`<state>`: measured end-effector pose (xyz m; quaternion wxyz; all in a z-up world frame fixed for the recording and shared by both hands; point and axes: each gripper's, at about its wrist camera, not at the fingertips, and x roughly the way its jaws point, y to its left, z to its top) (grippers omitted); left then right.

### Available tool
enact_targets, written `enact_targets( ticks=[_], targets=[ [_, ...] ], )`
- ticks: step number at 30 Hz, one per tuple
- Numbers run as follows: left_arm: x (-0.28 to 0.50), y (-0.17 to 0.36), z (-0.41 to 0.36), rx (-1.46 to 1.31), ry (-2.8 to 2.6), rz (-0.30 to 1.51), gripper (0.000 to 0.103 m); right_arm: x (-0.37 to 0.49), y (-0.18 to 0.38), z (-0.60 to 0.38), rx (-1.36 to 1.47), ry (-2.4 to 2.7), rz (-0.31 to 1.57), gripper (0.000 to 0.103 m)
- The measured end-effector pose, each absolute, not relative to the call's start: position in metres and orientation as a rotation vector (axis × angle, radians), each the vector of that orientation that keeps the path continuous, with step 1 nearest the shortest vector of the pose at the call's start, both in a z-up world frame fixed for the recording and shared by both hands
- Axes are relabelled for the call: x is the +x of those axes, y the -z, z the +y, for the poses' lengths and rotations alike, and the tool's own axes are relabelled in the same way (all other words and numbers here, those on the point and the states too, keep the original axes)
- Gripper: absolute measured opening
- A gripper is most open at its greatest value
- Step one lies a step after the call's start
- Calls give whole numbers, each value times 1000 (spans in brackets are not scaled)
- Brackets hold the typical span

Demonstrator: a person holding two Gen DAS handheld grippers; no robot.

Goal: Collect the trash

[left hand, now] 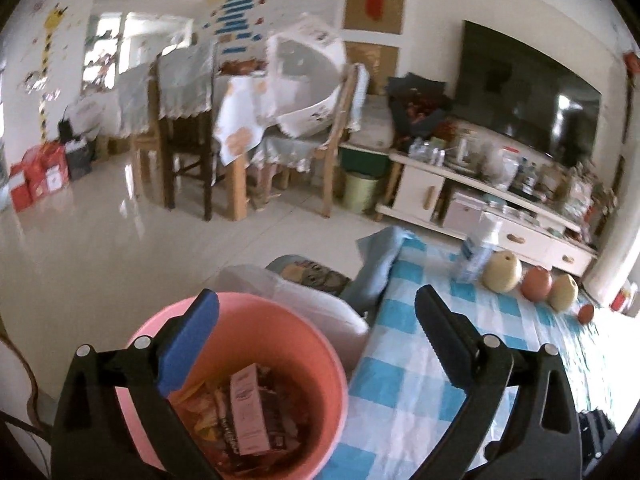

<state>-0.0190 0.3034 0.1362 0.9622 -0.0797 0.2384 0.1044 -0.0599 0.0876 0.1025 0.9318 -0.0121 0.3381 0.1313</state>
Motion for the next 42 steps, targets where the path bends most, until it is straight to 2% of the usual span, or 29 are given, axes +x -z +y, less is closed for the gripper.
enact_targets(
  ticks=[7, 20, 39, 42],
  targets=[
    [-24, -139, 257, -69, -150, 449, 99, -85, -108, 40, -48, -165, 662, 91],
    [-63, -133, 177, 119, -96, 489, 99, -130, -121, -41, 57, -64, 631, 91],
    [-147, -150, 99, 169, 20, 437, 99, -205, -140, -92, 94, 5, 572, 91],
    [-159, -155, 91, 176, 29, 420, 99, -218, -147, -97, 97, 19, 545, 94]
  ],
)
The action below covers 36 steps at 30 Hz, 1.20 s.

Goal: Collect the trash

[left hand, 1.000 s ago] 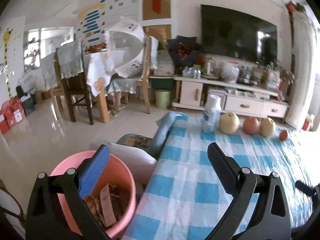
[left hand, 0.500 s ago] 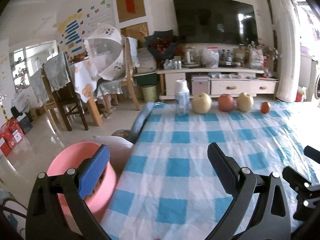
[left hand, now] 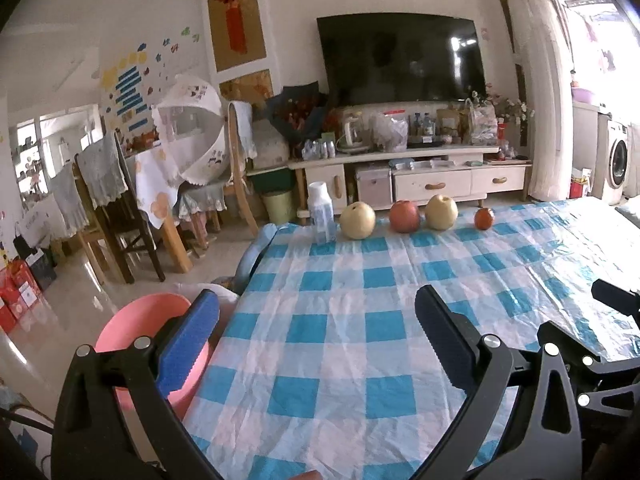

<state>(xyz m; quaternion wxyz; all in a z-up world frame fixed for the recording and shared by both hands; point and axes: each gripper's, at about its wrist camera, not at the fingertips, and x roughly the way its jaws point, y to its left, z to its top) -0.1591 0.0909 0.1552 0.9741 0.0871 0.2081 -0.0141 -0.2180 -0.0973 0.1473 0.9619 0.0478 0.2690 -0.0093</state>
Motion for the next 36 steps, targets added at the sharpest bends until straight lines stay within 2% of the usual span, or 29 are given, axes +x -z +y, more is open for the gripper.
enact_targets(
  ticks=[36],
  targets=[
    [-248, -207, 56, 130, 123, 295, 99, -317, -207, -125, 64, 182, 371, 97]
  ],
)
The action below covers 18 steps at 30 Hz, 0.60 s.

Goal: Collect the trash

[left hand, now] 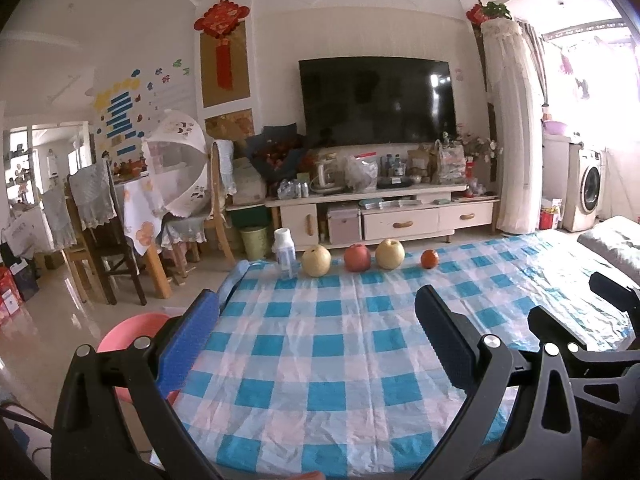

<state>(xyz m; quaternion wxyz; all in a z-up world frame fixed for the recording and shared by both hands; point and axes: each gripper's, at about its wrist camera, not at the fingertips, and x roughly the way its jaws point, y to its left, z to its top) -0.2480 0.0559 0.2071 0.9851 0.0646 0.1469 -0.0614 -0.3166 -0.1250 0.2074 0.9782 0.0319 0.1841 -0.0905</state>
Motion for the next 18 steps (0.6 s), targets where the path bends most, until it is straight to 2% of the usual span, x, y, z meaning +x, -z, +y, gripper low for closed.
enact_targets(
  ticks=[18],
  targets=[
    [-257, -210, 50, 114, 140, 283, 99, -324, -212, -128, 53, 201, 343, 98]
  ],
)
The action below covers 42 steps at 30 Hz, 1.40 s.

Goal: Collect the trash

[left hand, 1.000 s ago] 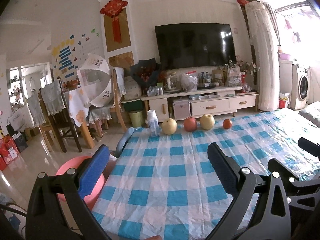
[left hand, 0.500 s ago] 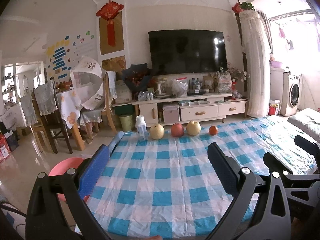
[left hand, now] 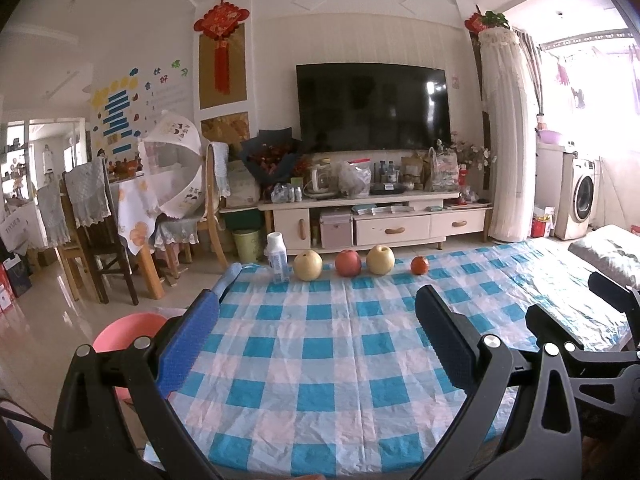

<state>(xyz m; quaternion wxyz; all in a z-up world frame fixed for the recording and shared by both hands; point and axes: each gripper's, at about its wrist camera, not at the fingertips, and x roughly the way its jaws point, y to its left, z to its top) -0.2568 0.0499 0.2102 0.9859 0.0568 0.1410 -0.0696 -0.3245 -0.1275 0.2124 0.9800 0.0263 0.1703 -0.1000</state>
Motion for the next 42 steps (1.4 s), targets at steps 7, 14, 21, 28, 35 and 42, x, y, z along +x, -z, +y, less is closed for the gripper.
enact_targets(
  ticks=[7, 14, 21, 28, 35, 42],
  targets=[
    [-257, -210, 51, 112, 140, 283, 99, -325, -212, -129, 52, 201, 343, 98],
    [-256, -210, 53, 114, 140, 284, 99, -326, -212, -128, 50, 202, 343, 98],
    [-256, -210, 53, 114, 141, 283, 99, -327, -212, -129, 52, 203, 347, 98],
    [-257, -211, 51, 123, 142, 287, 99, -327, -213, -130, 54, 202, 349, 98],
    [-254, -198, 50, 131, 140, 301, 99, -328, -207, -132, 55, 196, 361, 98],
    [-236, -182, 49, 135, 119, 329, 99, -312, -186, -136, 51, 189, 392, 98]
  ],
)
